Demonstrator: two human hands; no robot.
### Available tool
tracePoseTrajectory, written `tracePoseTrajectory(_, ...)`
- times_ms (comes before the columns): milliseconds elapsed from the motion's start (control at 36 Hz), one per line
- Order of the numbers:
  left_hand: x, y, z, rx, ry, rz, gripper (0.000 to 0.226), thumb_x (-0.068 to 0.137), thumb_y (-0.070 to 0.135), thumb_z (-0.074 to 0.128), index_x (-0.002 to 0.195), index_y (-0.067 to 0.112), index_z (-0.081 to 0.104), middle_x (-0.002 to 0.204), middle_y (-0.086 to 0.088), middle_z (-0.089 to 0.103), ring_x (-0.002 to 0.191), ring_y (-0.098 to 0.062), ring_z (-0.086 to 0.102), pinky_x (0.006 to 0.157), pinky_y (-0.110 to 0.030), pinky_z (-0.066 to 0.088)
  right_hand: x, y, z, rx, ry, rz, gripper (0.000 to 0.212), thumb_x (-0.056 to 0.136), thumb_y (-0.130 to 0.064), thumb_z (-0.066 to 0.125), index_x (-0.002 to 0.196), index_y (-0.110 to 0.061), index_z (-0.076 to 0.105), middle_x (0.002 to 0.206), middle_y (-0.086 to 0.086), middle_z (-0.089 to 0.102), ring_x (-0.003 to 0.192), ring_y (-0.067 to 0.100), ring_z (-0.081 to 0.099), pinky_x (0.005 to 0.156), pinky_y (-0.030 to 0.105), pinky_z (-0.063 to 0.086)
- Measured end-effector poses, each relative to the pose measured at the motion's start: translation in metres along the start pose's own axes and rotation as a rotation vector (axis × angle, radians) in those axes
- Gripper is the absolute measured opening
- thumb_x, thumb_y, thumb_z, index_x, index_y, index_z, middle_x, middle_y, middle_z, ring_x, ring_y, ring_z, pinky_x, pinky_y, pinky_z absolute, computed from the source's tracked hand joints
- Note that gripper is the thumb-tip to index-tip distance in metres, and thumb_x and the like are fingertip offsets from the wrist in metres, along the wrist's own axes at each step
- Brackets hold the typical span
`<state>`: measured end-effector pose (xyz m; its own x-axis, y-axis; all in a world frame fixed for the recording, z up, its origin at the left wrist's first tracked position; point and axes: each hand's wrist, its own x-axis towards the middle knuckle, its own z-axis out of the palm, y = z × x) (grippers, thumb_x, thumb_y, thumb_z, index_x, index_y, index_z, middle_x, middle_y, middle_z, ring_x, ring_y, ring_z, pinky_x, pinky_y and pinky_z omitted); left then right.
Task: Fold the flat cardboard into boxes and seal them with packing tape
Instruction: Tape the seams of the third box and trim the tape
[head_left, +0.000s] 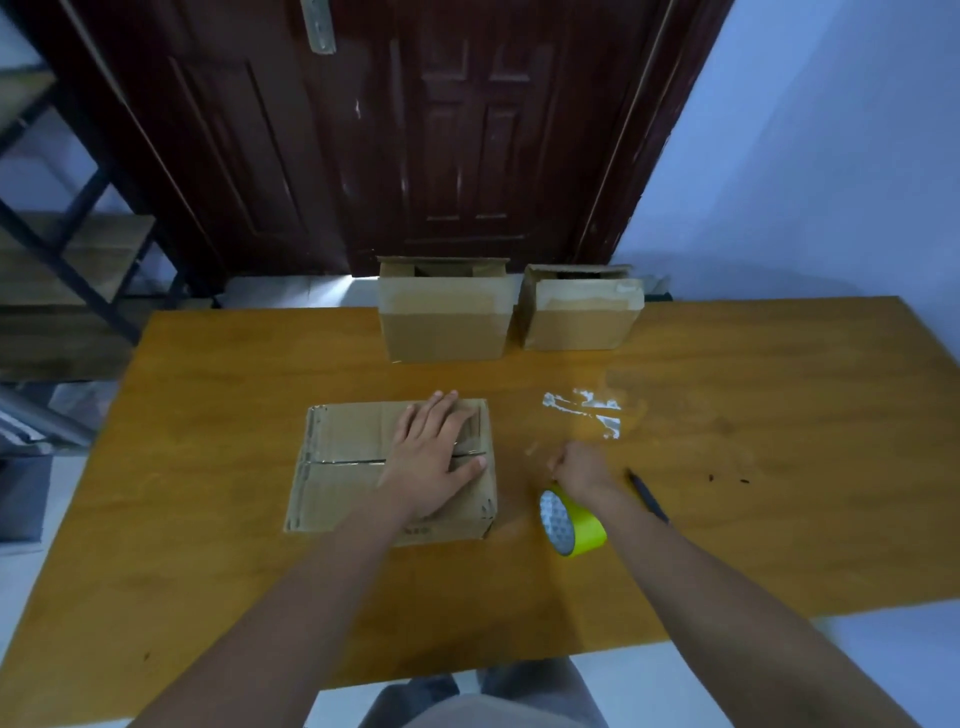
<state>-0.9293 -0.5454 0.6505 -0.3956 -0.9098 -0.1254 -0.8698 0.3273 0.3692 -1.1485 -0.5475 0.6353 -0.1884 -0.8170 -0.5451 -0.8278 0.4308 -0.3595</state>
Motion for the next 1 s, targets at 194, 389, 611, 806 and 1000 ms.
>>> tracePoseTrajectory(194, 0.015, 0.032, -0.03, -0.302, 0.076, -0.194, 0.079, 0.083, 0.073, 0.037, 0.138, 0.016, 0.041, 0.142, -0.002, 0.04, 0.135, -0.021, 0.027, 0.112, -0.039, 0.023, -0.024, -0.014, -0.045, 0.293, 0.188, -0.128, 0.03, 0.086, -0.005, 0.061, 0.059, -0.012, 0.05, 0.078, 0.014, 0.06, 0.08, 0.018, 0.052, 0.068, 0.026, 0.038)
tracePoseTrajectory(389, 0.044, 0.08, -0.074, -0.958, -0.103, -0.232, 0.064, 0.086, 0.049, 0.058, 0.136, 0.011, 0.043, 0.127, -0.006, 0.052, 0.117, -0.022, 0.05, 0.091, -0.032, 0.043, -0.052, -0.046, -0.083, 0.401, 0.248, -0.304, 0.024, 0.087, -0.01, 0.062, 0.067, -0.015, 0.049, 0.066, 0.001, 0.058, 0.068, 0.018, 0.056, 0.065, 0.031, 0.044)
tracePoseTrajectory(611, 0.059, 0.094, -0.111, -1.218, -0.093, -0.109, 0.024, 0.095, 0.02, 0.054, 0.072, 0.016, 0.057, 0.059, 0.0, 0.063, 0.048, -0.009, 0.061, 0.049, -0.021, 0.046, -0.078, -0.066, -0.12, 0.543, 0.305, -0.417, 0.023, 0.084, -0.008, 0.067, 0.068, -0.019, 0.056, 0.077, 0.009, 0.064, 0.074, 0.018, 0.059, 0.071, 0.028, 0.047)
tracePoseTrajectory(806, 0.074, 0.116, -0.133, -1.031, -0.028, -0.137, 0.028, 0.101, 0.022, 0.041, 0.076, 0.015, 0.053, 0.072, -0.007, 0.057, 0.059, -0.021, 0.057, 0.038, -0.019, 0.045, -0.094, -0.06, -0.134, 0.52, 0.387, -0.416, 0.032, 0.088, -0.018, 0.065, 0.118, -0.008, 0.062, 0.114, 0.0, 0.06, 0.115, 0.017, 0.054, 0.085, 0.015, 0.036)
tracePoseTrajectory(1000, 0.085, 0.128, -0.13, -1.216, 0.055, -0.308, 0.029, 0.1, 0.024, 0.045, 0.073, 0.014, 0.051, 0.073, -0.006, 0.057, 0.061, -0.022, 0.055, 0.051, -0.03, 0.048, -0.124, -0.047, -0.138, 0.653, 0.326, -0.327, 0.039, 0.094, -0.04, 0.052, 0.114, -0.007, 0.058, 0.109, 0.01, 0.063, 0.097, 0.022, 0.06, 0.081, 0.034, 0.049)
